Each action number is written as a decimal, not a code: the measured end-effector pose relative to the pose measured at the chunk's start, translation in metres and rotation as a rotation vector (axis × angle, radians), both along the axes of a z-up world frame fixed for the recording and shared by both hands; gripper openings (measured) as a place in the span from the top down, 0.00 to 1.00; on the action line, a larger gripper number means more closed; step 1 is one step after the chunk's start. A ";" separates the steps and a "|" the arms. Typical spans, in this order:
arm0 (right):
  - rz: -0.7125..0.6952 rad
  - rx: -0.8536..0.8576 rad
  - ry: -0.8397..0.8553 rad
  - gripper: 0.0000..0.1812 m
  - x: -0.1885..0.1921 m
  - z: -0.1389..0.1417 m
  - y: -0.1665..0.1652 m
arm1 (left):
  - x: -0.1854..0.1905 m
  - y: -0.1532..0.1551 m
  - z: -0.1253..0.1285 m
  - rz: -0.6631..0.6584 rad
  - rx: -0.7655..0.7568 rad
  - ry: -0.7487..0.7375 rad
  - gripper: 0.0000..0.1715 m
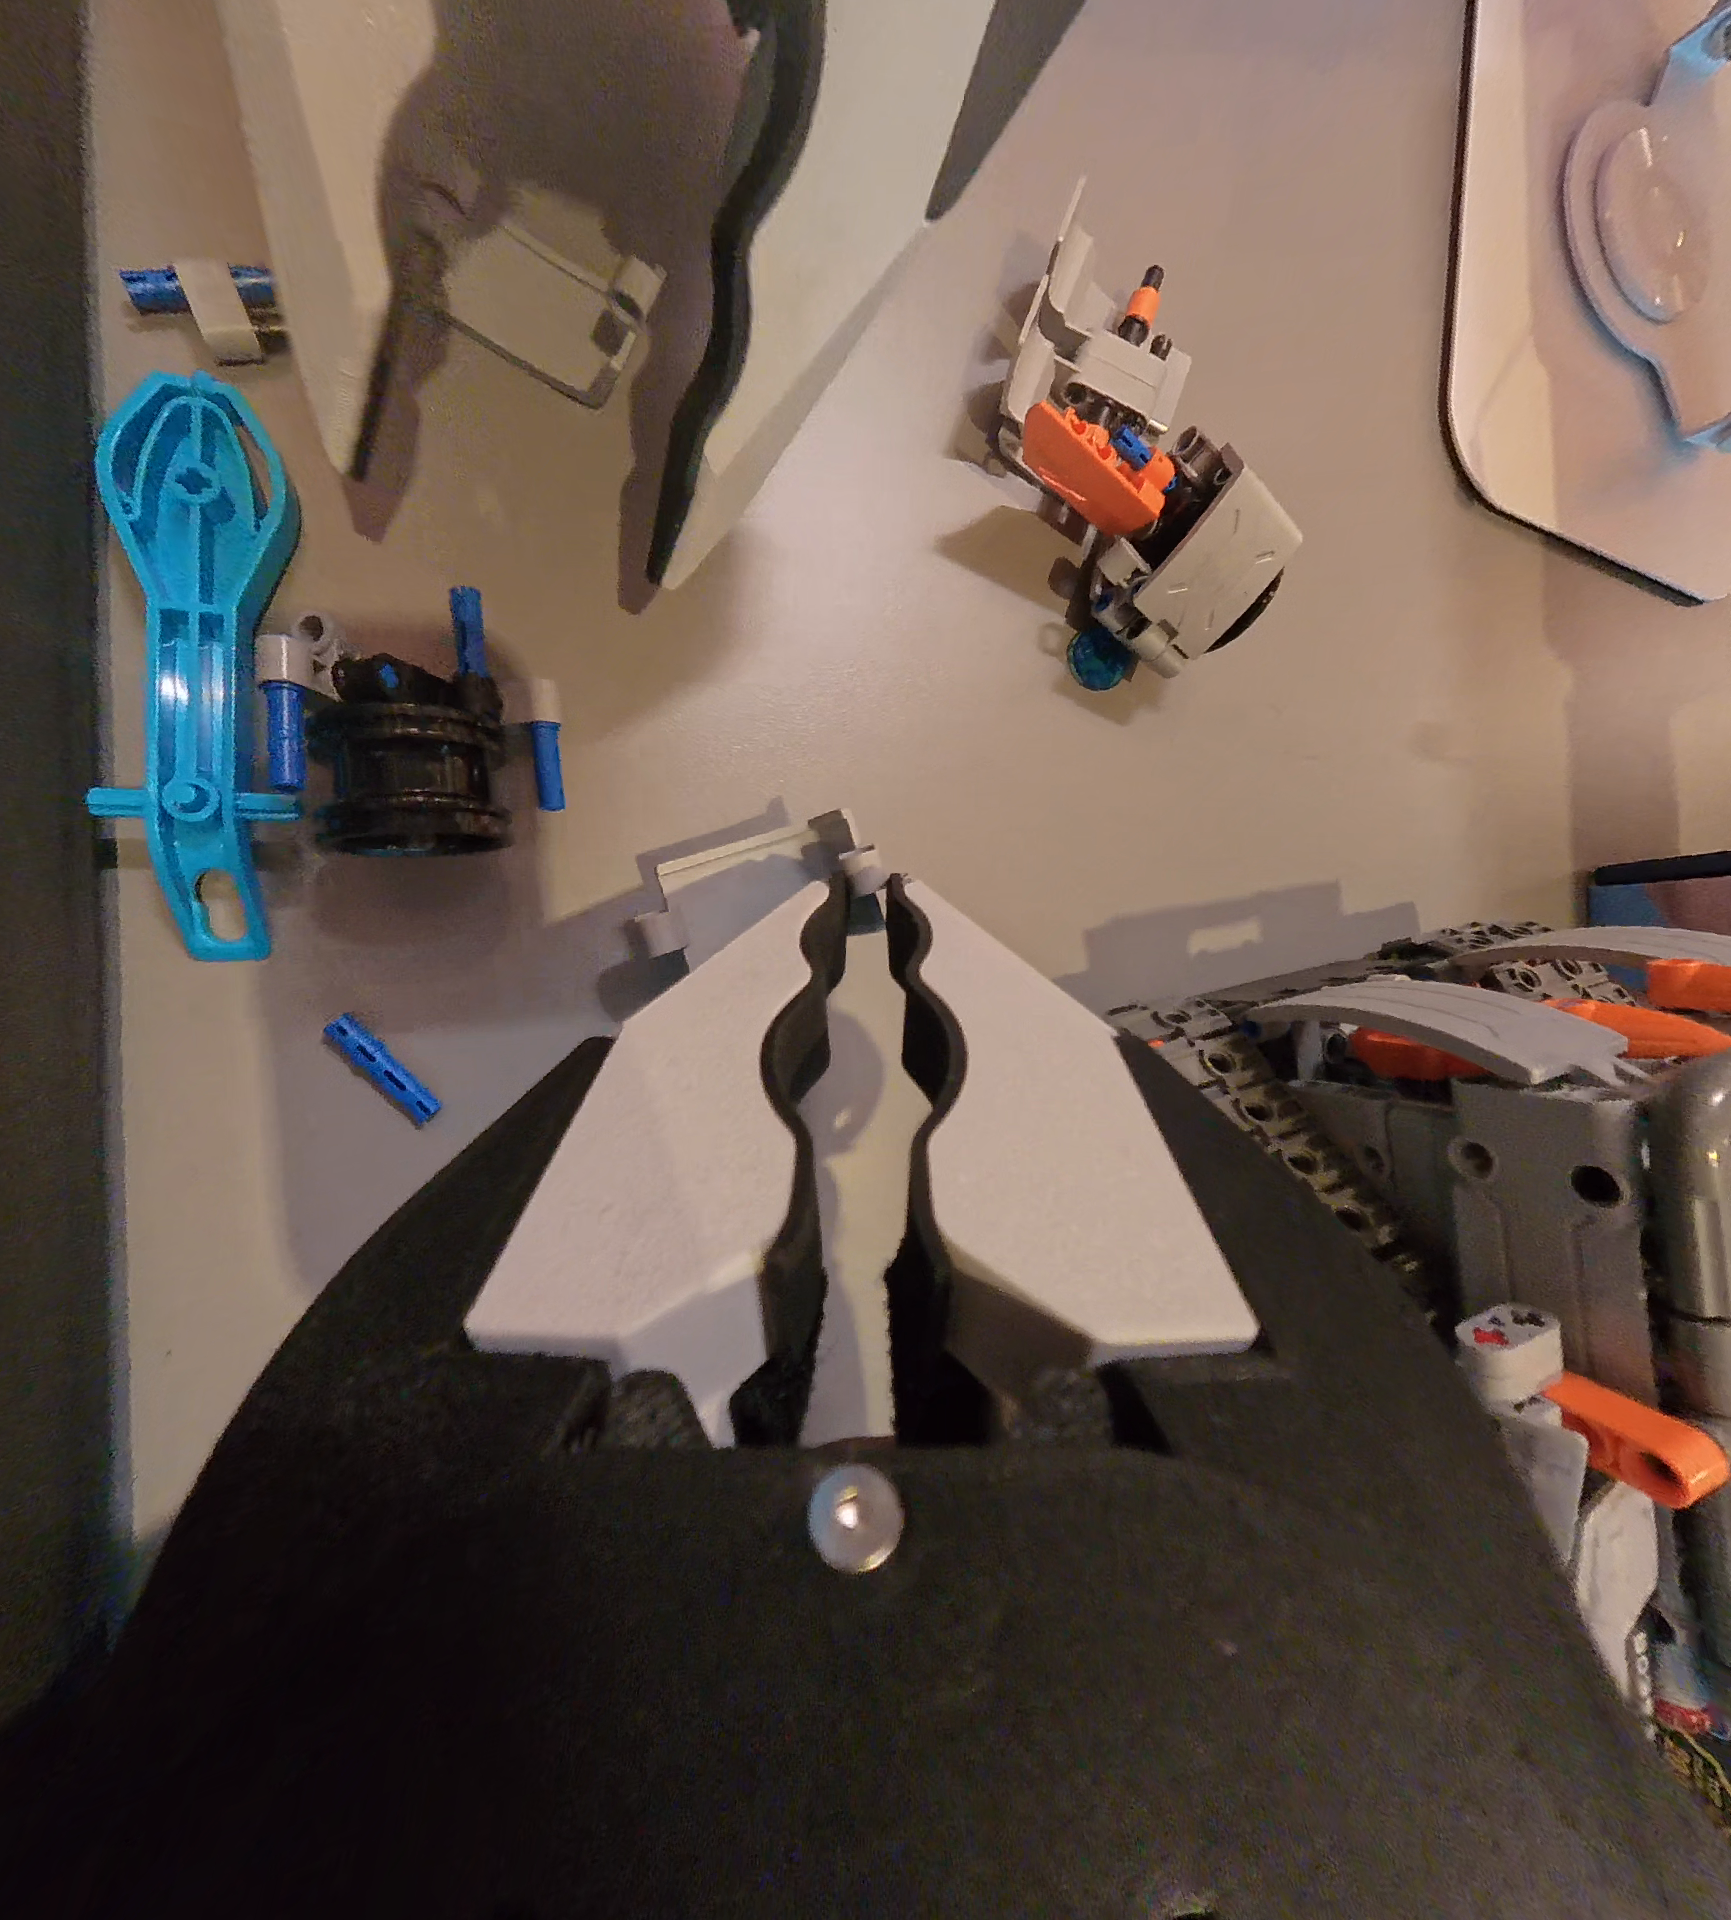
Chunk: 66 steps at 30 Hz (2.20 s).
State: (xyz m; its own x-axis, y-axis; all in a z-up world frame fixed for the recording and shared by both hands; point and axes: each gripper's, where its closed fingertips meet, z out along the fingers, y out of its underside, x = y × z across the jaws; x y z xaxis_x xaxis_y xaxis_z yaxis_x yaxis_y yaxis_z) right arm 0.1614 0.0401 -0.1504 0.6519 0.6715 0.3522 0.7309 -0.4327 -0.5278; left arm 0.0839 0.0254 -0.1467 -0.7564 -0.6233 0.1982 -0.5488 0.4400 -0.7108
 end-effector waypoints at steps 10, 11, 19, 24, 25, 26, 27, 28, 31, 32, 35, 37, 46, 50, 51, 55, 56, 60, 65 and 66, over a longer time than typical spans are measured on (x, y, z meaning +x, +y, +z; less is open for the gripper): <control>-0.012 0.008 0.001 0.98 0.004 0.002 0.000 | -0.013 -0.011 -0.014 -0.100 0.162 -0.036 0.67; -0.011 0.008 0.002 0.98 0.004 0.002 0.000 | -0.015 -0.012 -0.016 -0.110 0.175 -0.030 0.67; -0.005 0.002 -0.003 0.98 0.003 0.000 -0.001 | -0.008 -0.012 -0.017 -0.103 0.234 -0.091 0.77; -0.005 0.004 -0.005 0.98 0.003 0.001 -0.001 | -0.004 -0.010 -0.019 -0.099 0.279 -0.121 0.89; -0.004 0.003 -0.005 0.98 0.003 0.001 -0.001 | -0.004 -0.008 -0.022 -0.095 0.295 -0.118 0.89; -0.004 0.003 -0.006 0.98 0.003 0.001 -0.001 | -0.003 -0.007 -0.024 -0.093 0.306 -0.122 0.91; -0.004 0.003 -0.006 0.98 0.003 0.001 -0.001 | -0.002 -0.008 -0.025 -0.096 0.312 -0.123 0.93; -0.003 0.003 -0.007 0.98 0.002 0.001 -0.001 | -0.002 -0.008 -0.027 -0.098 0.318 -0.118 0.93; -0.001 0.002 -0.007 0.98 0.002 0.001 -0.001 | 0.001 -0.007 -0.031 -0.101 0.349 -0.139 0.98; -0.001 0.003 -0.007 0.98 0.002 0.001 -0.001 | 0.002 -0.007 -0.031 -0.097 0.349 -0.142 0.98; -0.001 0.003 -0.006 0.98 0.002 0.001 -0.001 | 0.005 -0.004 -0.031 -0.090 0.364 -0.164 0.99; -0.002 0.004 -0.006 0.98 0.003 0.001 -0.001 | 0.009 -0.001 -0.027 -0.081 0.376 -0.198 0.99; -0.006 0.009 -0.007 0.98 0.005 0.002 -0.002 | 0.016 0.009 -0.017 -0.057 0.408 -0.277 0.99; -0.005 0.010 -0.008 0.98 0.005 0.002 -0.001 | 0.015 0.013 -0.017 -0.058 0.398 -0.274 0.99; -0.006 0.009 -0.008 0.98 0.005 0.002 -0.001 | 0.015 0.013 -0.016 -0.065 0.391 -0.276 0.99; -0.012 0.006 -0.006 0.98 0.007 0.000 -0.001 | 0.012 0.012 -0.015 -0.090 0.399 -0.285 0.99; -0.013 0.004 -0.006 0.98 0.007 0.000 -0.001 | 0.010 0.011 -0.015 -0.102 0.395 -0.289 0.99; -0.018 0.001 -0.007 0.98 0.009 -0.002 0.000 | 0.007 0.008 -0.015 -0.129 0.381 -0.286 0.99; -0.018 0.000 -0.009 0.98 0.009 -0.003 0.000 | 0.006 0.009 -0.019 -0.143 0.371 -0.270 0.99; -0.017 0.000 -0.010 0.98 0.008 -0.003 0.000 | 0.006 0.009 -0.020 -0.144 0.367 -0.267 0.99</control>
State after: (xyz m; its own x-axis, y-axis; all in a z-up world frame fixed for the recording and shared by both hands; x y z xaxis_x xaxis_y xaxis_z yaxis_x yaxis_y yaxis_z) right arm 0.1698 0.0404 -0.1531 0.6600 0.6600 0.3588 0.7283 -0.4451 -0.5210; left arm 0.0896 0.0341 -0.1664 -0.8349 -0.5006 -0.2288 -0.2827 0.7466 -0.6022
